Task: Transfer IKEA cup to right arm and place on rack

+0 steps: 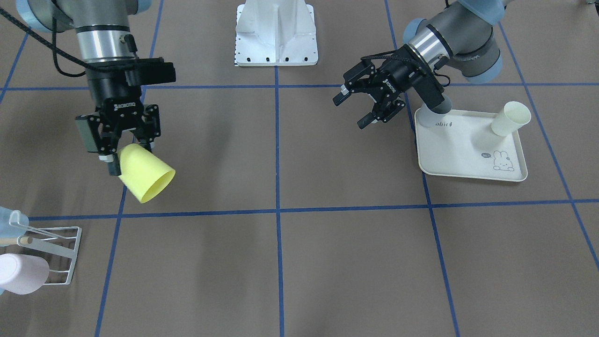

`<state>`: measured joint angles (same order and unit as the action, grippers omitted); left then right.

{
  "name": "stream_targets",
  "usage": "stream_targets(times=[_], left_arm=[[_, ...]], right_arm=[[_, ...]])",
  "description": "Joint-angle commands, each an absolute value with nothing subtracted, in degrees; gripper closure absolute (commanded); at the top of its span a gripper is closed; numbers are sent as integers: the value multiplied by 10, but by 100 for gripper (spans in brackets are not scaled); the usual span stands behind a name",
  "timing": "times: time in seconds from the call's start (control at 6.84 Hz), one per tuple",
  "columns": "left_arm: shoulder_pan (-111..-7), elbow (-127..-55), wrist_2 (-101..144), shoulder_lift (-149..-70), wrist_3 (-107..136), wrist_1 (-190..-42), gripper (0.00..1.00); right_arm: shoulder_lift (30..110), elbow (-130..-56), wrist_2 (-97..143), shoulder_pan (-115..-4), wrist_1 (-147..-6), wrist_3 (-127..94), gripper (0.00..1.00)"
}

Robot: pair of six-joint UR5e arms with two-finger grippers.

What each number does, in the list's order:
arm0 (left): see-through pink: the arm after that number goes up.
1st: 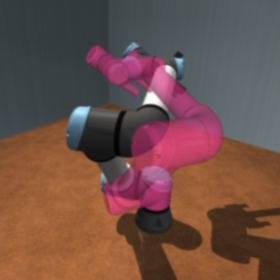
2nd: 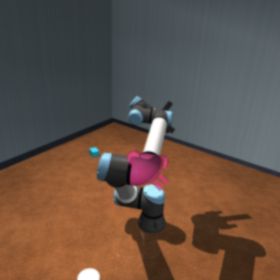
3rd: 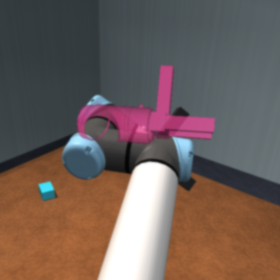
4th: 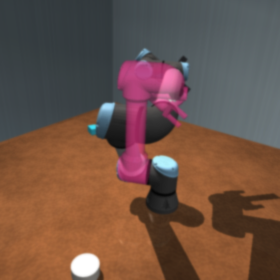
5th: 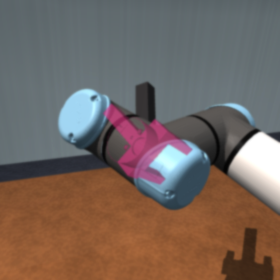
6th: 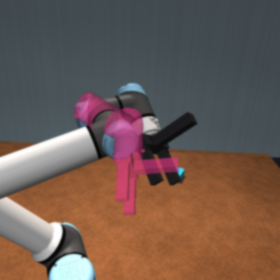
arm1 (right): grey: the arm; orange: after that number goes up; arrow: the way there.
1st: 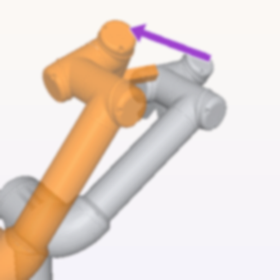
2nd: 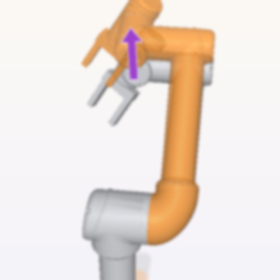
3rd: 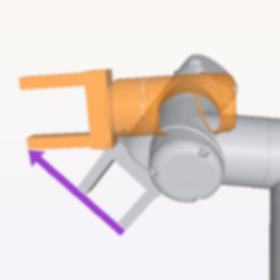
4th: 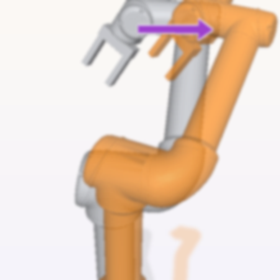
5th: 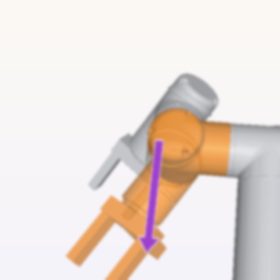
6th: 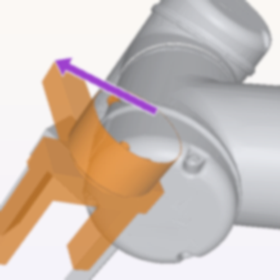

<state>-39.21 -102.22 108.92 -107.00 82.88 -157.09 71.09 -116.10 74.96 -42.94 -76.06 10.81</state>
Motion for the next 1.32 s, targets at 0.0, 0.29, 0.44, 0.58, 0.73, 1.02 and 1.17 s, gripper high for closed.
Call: stream_targets(times=[0.0,0.29,0.44,0.58,0.73,1.02,1.17], left_arm=[[-392,-1023,1089,-1070,829,-1571,0],[-392,-1023,1088,-1070,829,-1571,0],[-392,-1024,1088,-1070,829,-1571,0],[-392,-1024,1087,-1070,830,-1571,0],[-391,-1023,1087,-1070,830,-1571,0],[-388,-1024,1075,-1063,830,-1572,0],[-387,-1023,1075,-1063,830,-1572,0]], right_arm=[[738,-1161,751,-521,-834,352,100],[764,-1130,753,-607,-832,594,100],[763,-1085,758,-634,-827,660,100],[759,-1052,774,-642,-805,671,100],[764,-1004,790,-656,-734,721,100],[768,-930,790,-677,-657,786,100],[773,-895,789,-677,-613,800,100]])
